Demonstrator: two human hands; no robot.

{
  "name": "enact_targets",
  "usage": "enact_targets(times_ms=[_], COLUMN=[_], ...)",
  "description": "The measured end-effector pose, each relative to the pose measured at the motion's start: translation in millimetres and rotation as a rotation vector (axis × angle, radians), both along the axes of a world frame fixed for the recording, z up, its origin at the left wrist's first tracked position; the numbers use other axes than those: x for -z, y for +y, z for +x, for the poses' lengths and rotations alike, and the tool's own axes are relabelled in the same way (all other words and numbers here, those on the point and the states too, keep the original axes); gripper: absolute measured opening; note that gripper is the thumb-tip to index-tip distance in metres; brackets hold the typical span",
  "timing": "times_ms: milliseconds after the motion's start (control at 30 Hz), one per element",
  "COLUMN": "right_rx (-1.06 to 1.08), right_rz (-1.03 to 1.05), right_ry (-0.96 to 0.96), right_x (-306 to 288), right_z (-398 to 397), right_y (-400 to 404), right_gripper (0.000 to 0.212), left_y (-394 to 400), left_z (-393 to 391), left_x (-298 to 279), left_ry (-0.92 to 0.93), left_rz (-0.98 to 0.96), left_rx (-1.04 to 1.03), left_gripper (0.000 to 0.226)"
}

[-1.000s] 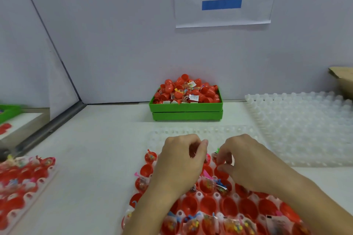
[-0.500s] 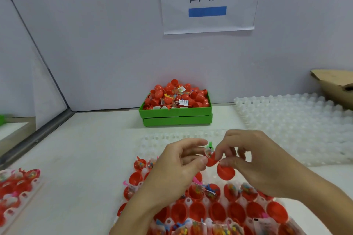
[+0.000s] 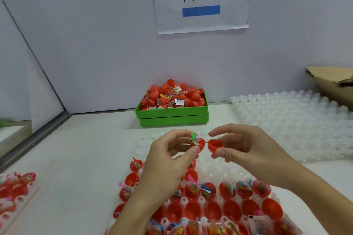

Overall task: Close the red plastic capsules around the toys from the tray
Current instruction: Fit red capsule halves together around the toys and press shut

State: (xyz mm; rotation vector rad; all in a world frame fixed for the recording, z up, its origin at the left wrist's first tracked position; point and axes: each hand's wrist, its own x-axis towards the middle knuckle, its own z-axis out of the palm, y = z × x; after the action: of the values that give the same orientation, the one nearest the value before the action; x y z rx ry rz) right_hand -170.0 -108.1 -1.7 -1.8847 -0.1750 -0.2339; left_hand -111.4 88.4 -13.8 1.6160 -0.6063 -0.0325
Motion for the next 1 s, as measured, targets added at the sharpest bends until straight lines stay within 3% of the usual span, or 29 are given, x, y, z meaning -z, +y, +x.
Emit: enact_targets(times_ms=[133,267,367,600,1000], right_rx=[0.047,0.077,0.054,0.090,0.072], right_rz=[0.021,-0.358,-0.462,-0.435,-0.452], right_ry=[-0.149,-0.360,-0.401,-0.433,-0.437], right_x=[1.8,4.8,6.1,9.6,10.1], right_z=[0.1,-1.5,-0.5,2.0,1.0], right_y=[0.0,3.8,2.0,2.6,2.9], right_gripper=[0.028,0.033,0.035,0.027,0.026], left_y=[-4.0,-6.6,-6.2,-5.7,-4.6], left_z=[-2.3,-5.9,-6.2,-6.9,-7.2], left_x=[1.1,0.8,0.0,-0.1,0.4], left_ry=[-0.067,-0.096,-0.103,-0.120,-0.277], left_rz=[-0.001,0.001,0.002,-0.032,0.071], left_rx=[0.003,0.000,-0.009,0.004,-0.063], left_gripper=[0.020,0.019,0.021,0.037,0.036])
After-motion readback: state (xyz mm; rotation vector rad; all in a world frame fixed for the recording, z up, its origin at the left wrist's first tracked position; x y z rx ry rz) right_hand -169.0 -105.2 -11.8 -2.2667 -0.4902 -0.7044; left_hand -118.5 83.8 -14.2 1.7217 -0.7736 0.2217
